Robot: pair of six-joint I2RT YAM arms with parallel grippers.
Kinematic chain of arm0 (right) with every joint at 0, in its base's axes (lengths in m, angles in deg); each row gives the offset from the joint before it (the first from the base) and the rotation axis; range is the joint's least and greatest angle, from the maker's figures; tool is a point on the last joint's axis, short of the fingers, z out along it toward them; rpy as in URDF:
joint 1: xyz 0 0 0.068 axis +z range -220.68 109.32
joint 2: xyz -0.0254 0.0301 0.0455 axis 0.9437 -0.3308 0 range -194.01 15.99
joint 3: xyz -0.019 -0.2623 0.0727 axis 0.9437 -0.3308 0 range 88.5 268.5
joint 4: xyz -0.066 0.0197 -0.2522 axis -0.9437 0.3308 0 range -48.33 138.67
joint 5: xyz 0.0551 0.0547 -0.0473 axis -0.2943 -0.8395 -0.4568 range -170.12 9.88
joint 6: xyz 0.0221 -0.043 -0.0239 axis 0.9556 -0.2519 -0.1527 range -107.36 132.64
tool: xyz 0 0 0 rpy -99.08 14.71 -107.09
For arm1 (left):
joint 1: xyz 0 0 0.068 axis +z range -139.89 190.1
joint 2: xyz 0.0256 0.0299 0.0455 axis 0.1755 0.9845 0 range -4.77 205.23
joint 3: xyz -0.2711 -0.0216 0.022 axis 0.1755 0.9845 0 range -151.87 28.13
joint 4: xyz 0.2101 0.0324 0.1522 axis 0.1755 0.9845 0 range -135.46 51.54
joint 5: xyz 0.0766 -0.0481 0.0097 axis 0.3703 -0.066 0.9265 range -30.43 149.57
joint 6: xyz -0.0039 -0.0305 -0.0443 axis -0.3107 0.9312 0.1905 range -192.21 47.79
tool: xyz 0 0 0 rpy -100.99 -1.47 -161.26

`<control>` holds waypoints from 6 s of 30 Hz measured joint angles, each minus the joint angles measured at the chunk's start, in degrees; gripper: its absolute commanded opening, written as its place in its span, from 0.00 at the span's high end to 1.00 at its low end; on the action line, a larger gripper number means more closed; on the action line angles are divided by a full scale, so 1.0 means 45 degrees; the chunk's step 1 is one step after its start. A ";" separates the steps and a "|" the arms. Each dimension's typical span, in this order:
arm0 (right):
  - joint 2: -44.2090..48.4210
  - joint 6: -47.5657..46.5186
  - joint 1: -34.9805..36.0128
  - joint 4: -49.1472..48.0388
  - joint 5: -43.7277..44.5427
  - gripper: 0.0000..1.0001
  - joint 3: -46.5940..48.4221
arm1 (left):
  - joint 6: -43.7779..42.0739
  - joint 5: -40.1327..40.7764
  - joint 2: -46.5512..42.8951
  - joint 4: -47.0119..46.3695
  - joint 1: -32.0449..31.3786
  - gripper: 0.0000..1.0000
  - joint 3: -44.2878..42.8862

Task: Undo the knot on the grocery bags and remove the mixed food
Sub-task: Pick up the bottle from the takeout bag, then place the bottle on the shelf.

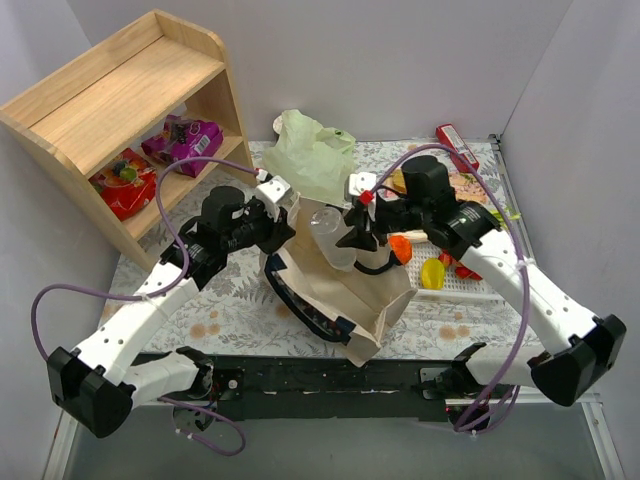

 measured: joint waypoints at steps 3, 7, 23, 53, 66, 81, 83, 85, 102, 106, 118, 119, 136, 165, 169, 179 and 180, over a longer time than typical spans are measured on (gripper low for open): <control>0.0767 0.0019 0.0019 -0.0214 -0.0282 0.99 0.0355 | -0.0019 -0.0189 0.0287 0.0321 0.0010 0.35 -0.0418; 0.0937 0.0068 0.0102 -0.0850 -0.0204 0.99 0.1010 | -0.0427 -0.0296 0.0631 0.0976 0.0010 0.15 -0.1787; 0.1044 -0.8641 -0.0053 -0.6509 0.0962 0.99 -0.0180 | 0.2963 -0.2837 0.2943 0.2720 0.2633 0.02 -0.9015; 0.1520 -1.8141 -0.0253 -0.5795 -0.0991 0.99 -0.3327 | 1.2794 -1.2842 0.7742 -0.2453 0.3453 0.05 -0.6921; 0.1418 -1.8190 -0.0267 -0.7237 -0.0262 0.46 -0.4158 | 1.1346 -1.2381 0.8918 -0.1540 0.2909 1.00 -0.8276; 0.3818 -0.7616 -0.0185 -0.9889 0.5158 0.02 -0.5357 | 0.3886 -0.7422 1.0176 0.0835 0.4347 1.00 -1.6747; 0.3405 -0.6557 -0.0185 -1.0020 0.6120 0.02 -0.5139 | 0.2764 -0.6261 0.9845 0.0797 0.4299 1.00 -1.6606; 0.3167 -0.5712 -0.0185 -1.0146 0.6810 0.02 -0.5105 | 0.1613 -0.5168 0.9743 0.0753 0.4231 1.00 -1.6738; 0.3060 -0.2846 -0.0180 -1.0219 0.7237 0.02 -0.5115 | -0.3128 0.2812 1.0176 0.0500 0.5076 1.00 -1.8345; 0.3055 -0.2633 -0.0160 -1.0219 0.7116 0.02 -0.5144 | -0.3342 0.3784 1.0171 0.0228 0.5343 1.00 -1.8316; 0.3065 -0.2511 -0.0151 -1.0161 0.6926 0.02 -0.5537 | -0.3016 0.4775 1.0652 -0.0777 0.6897 1.00 -1.8340; 0.3070 -0.2521 -0.0151 -1.0132 0.6892 0.02 -0.5595 | -0.2793 0.4770 1.0822 -0.0976 0.7072 1.00 -1.8394; 0.3313 -0.2555 -0.0146 -0.9855 0.6615 0.02 -0.6251 | -0.1064 0.3959 1.1409 -0.2059 0.8077 1.00 -1.8486; 0.3643 -0.2171 -0.0131 -0.9248 0.6305 0.02 -0.6601 | -0.1088 0.3167 1.0778 -0.3410 0.8155 0.02 -1.6776; 0.2769 -0.1137 -0.0107 -0.7140 0.6795 0.02 -0.4532 | -0.1428 0.3759 0.8767 -0.4075 0.8155 0.02 -1.4620; 0.1481 0.0277 -0.0112 -0.4716 0.7145 0.02 -0.1112 | -0.1899 0.4070 0.4784 -0.5469 0.8145 0.02 -1.2454; 0.1462 0.0457 -0.0112 -0.4653 0.7043 0.02 -0.1200 | -0.1802 0.4172 0.4799 -0.5566 0.8145 0.02 -1.2454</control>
